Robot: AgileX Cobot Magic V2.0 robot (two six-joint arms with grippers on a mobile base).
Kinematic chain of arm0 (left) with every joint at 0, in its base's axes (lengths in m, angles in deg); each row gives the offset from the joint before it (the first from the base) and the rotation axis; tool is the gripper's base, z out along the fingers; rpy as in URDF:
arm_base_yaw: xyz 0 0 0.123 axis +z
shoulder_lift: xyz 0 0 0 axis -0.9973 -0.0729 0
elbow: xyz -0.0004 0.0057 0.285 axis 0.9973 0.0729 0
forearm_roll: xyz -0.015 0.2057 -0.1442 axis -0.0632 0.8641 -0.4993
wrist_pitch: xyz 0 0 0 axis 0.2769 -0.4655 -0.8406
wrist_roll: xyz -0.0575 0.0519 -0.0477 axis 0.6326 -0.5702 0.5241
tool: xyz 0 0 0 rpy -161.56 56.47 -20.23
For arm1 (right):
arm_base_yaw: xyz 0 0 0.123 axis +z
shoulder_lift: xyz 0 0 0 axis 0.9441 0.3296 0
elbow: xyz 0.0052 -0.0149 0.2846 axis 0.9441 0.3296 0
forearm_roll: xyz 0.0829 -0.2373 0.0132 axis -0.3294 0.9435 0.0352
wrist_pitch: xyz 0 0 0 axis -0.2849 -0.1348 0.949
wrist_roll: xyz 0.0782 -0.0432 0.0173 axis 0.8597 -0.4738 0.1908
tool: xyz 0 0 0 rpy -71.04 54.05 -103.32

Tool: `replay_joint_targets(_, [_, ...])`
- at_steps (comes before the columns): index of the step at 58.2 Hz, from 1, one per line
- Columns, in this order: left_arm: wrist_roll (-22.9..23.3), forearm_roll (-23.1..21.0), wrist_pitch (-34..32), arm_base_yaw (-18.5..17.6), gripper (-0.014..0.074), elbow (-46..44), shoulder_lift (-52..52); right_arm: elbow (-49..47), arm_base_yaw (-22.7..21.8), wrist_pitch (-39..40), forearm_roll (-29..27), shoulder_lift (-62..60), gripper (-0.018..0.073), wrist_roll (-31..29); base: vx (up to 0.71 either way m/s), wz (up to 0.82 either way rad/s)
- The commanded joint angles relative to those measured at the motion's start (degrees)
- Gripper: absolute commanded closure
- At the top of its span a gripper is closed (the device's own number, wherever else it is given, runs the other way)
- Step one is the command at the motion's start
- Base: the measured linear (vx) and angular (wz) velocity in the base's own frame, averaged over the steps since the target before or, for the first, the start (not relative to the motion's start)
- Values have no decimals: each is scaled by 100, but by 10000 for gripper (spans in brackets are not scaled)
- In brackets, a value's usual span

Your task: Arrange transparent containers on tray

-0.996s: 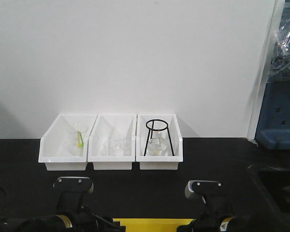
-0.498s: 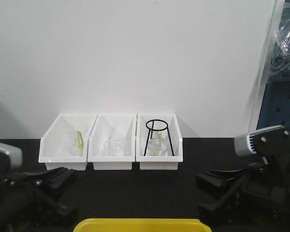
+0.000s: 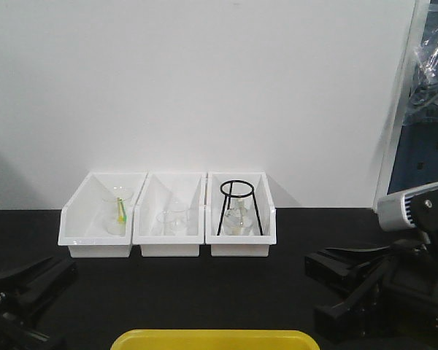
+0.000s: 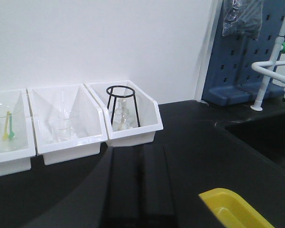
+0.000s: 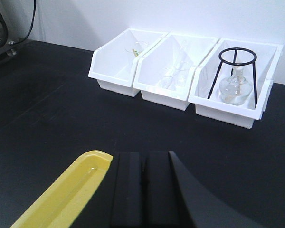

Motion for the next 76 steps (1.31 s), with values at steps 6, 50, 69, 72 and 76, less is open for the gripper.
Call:
replay_joint_targets(6, [-11, -15, -436, -34, 594, -157, -31, -167, -41, 386, -6, -105, 571, -51, 0, 0])
replay_joint_targets(50, [916, 2244, 1061, 2114, 594, 2615, 4061, -167, -41, 386, -6, -105, 571, -51, 0, 0])
replay_joint_targets(69, [1326, 2449, 1872, 3229, 594, 3487, 5343, -167, -41, 371, -6, -105, 571, -51, 0, 0])
replay_joint_targets(72, [1370, 2449, 1979, 3229, 594, 3487, 5408, -167, -41, 362, -6, -105, 571, -51, 0, 0])
replay_joint_targets(76, [1502, 2427, 1969, 3170, 594, 3487, 5399, -167, -41, 373, -6, -105, 571, -51, 0, 0])
